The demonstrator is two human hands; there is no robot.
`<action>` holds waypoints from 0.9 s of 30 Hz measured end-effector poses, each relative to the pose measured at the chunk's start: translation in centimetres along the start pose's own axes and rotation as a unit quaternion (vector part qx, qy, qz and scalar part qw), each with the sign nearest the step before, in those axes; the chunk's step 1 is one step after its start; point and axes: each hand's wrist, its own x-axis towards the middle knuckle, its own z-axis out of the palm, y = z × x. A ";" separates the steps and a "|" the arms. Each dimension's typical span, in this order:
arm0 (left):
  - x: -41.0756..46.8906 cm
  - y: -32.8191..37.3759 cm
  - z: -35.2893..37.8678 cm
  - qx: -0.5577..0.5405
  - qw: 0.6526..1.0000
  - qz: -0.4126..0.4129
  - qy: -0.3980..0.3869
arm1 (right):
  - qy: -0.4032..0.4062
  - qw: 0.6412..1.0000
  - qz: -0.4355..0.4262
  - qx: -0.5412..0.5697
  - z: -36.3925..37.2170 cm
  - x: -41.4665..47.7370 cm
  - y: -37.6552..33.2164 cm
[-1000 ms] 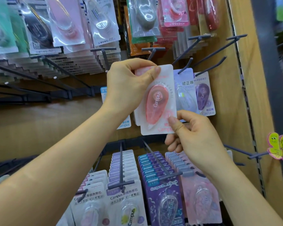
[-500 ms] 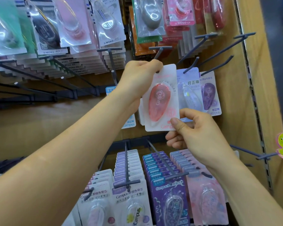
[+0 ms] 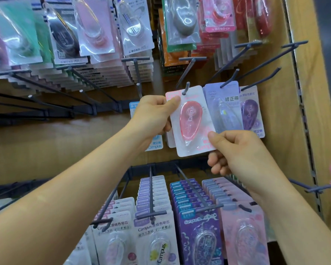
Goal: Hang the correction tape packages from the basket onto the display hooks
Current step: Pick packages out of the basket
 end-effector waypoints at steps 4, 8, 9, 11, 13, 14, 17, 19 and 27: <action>0.1 0.2 -1.0 -0.046 0.994 -0.034 -0.090 | 0.061 0.979 -0.080 -0.178 -0.4 0.3 -0.4; 1.5 -0.8 -1.1 0.073 0.997 0.000 -0.036 | 0.075 0.916 -0.117 -0.375 -0.8 0.2 -0.1; 2.0 -1.2 -0.8 0.109 0.994 0.011 -0.012 | 0.069 0.911 -0.119 -0.390 -1.0 0.2 0.0; 3.2 -2.2 -0.1 0.159 0.987 0.031 0.020 | 0.051 0.908 -0.128 -0.396 -1.3 0.0 0.2; 4.3 -3.2 0.5 0.189 0.980 0.047 0.042 | 0.028 0.911 -0.139 -0.387 -1.6 0.1 0.6; 4.8 -3.6 0.7 0.208 0.975 0.053 0.051 | 0.014 0.911 -0.142 -0.386 -1.8 0.2 0.9; 5.9 -3.9 1.2 0.288 0.953 0.060 0.075 | -0.023 0.906 -0.144 -0.397 -2.1 0.6 1.6; 6.4 -3.7 1.4 0.339 0.934 0.062 0.094 | -0.037 0.901 -0.149 -0.405 -2.4 0.8 1.9; 5.6 -3.0 1.4 0.341 0.935 0.034 0.093 | -0.084 0.896 -0.160 -0.405 -3.0 1.3 2.6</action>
